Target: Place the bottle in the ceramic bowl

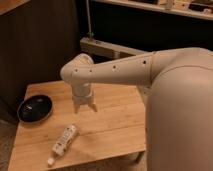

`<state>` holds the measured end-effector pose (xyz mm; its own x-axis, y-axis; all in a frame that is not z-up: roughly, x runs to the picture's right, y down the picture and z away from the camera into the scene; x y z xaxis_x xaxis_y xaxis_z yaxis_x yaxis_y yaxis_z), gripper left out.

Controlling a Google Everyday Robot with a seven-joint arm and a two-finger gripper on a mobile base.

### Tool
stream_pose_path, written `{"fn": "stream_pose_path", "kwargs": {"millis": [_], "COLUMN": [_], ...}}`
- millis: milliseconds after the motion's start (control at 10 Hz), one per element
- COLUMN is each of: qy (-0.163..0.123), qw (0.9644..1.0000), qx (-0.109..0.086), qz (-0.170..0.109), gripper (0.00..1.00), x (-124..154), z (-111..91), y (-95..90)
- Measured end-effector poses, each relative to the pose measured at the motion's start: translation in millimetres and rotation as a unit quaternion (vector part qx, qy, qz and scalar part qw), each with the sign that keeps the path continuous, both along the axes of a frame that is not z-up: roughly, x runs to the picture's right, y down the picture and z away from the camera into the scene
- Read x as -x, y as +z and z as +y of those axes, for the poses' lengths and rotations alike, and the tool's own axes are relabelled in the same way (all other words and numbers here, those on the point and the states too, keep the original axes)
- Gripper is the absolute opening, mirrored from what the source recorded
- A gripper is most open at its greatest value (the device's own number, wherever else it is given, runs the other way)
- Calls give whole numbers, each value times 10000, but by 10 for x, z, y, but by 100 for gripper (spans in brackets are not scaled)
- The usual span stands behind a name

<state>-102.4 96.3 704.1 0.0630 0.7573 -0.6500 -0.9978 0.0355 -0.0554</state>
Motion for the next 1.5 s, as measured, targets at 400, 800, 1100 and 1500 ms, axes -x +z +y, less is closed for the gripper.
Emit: {"fn": "stream_pose_path", "kwargs": {"millis": [400,800,1100,1500], "qy": [-2,246,820,246], "qw": [10000,9985,9911,9995], "qx": [11,-183,-222,-135], "qz": [3,443,1024,-175], "gripper": [65,65,65,65], "x": [-2,-8,-82,-18], "z": [10,76,120,118], "y": [8,-121,-116,-98]}}
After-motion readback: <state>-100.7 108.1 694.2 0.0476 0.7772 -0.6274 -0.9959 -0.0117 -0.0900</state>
